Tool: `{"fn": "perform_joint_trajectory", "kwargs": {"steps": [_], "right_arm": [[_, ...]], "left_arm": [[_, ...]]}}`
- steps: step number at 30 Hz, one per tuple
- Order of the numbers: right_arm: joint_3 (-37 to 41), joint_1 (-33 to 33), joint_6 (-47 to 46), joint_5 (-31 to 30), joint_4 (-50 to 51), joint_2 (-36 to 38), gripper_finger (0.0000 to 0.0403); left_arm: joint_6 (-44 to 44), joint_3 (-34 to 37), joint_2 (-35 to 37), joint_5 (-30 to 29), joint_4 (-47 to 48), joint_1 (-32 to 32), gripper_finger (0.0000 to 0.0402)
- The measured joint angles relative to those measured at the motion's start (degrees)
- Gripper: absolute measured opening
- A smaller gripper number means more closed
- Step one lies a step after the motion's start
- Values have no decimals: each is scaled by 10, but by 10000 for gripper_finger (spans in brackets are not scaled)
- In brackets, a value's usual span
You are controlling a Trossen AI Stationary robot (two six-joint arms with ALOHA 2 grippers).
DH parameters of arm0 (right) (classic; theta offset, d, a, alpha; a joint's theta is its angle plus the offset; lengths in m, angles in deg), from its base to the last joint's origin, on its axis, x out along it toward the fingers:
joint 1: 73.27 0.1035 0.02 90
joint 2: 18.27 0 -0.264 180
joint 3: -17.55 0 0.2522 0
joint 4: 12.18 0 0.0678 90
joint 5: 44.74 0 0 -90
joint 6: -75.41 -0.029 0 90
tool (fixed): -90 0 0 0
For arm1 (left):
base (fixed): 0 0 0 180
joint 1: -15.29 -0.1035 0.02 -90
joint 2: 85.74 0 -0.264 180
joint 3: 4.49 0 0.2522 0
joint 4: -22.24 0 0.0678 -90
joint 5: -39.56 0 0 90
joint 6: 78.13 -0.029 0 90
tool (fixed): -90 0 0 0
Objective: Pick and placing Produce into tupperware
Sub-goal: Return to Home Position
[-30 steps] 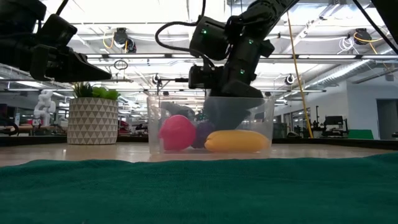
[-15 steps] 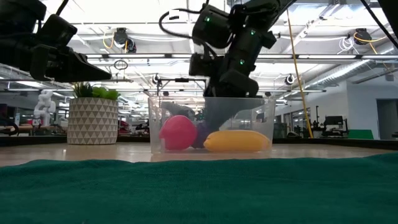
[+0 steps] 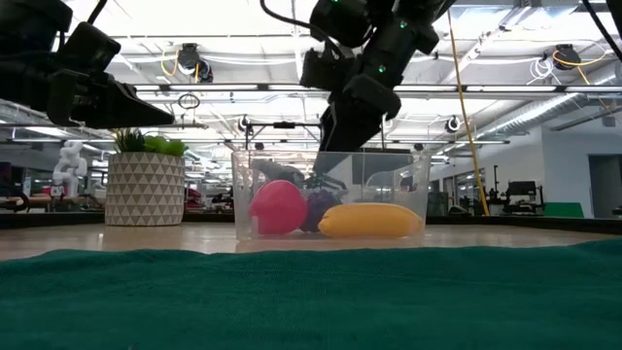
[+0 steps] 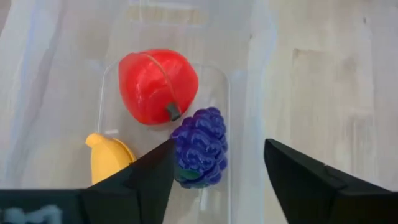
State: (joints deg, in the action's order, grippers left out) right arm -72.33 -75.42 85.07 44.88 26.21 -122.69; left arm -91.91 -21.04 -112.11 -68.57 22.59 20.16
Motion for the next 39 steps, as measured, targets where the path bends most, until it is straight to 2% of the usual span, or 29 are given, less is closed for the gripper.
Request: {"fn": "perform_joint_trajectory", "kwargs": {"steps": [4, 12, 14, 34, 39], "right_arm": [[0, 4, 14, 2, -3, 6, 188], [0, 17, 32, 4, -7, 9, 36], [0, 19, 35, 5, -6, 9, 10], [-1, 22, 45, 37, -26, 15, 0], [-1, 23, 48, 66, -35, 31, 0]], "left_arm": [[1, 0, 0, 0, 1, 0, 26], [1, 0, 0, 0, 9, 0, 26], [-3, 0, 0, -3, 9, 0, 26], [-16, 0, 0, -19, 7, 0, 25], [-19, 0, 0, -15, -4, 1, 4]]}}
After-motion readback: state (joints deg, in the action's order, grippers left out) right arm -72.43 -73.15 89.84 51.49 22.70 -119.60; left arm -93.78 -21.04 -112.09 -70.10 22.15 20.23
